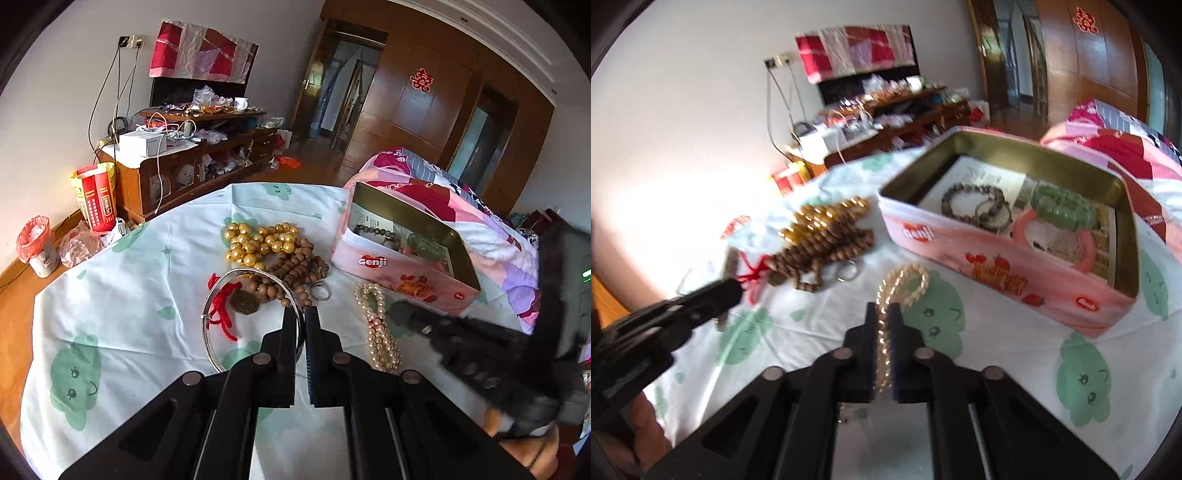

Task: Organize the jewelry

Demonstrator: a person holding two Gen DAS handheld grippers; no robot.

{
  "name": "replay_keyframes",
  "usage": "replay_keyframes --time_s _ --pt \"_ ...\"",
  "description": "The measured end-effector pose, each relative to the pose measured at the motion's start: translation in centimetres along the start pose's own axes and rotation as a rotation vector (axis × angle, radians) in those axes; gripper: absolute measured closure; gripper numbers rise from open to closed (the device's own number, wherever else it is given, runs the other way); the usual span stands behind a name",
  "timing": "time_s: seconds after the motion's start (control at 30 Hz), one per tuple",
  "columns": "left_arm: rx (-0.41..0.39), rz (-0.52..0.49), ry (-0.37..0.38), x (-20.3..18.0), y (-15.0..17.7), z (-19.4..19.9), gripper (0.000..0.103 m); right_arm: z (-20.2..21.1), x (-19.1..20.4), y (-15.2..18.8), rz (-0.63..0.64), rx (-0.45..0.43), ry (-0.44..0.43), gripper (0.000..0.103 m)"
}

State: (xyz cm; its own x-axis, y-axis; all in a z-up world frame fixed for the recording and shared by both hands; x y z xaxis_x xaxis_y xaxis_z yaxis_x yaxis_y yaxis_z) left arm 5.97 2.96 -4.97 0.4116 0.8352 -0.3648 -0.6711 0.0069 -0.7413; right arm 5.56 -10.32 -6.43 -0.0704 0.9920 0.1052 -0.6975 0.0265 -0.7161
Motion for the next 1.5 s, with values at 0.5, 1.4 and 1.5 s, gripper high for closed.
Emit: replay_keyframes --time_s 0.5,1.4,1.5 --pt "0.014 0.016 0.009 0.0 0.0 -0.6 0.100 0.3 -1.4 -1.3 -0.084 -0.021 -0.023 0.090" --pt "-0.018 -0.085 0.039 -3.5 -2.3 -1.1 0.100 4.0 -2.4 -3.1 -0.097 -0.187 -0.018 0.088" --pt "-0.036 -0.121 0.064 -5.1 -3.7 -1.8 0.100 5.5 -4.3 -4.4 -0.147 -0.244 0.006 0.088"
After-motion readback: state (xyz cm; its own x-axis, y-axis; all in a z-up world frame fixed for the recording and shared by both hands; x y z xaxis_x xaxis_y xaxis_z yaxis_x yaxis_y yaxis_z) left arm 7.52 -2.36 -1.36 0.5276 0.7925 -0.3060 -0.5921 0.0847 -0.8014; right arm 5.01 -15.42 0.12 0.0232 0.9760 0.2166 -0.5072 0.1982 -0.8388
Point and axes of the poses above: each gripper's, at about its wrist camera, not at the fingertips, and z roughly against the way its jaws point, x to its left, y to its underside, the point moved 6 cm from there along -z, roughly the way its jaws point, and after that the axes turned 10 degrees about y, right-handed, at the moved point
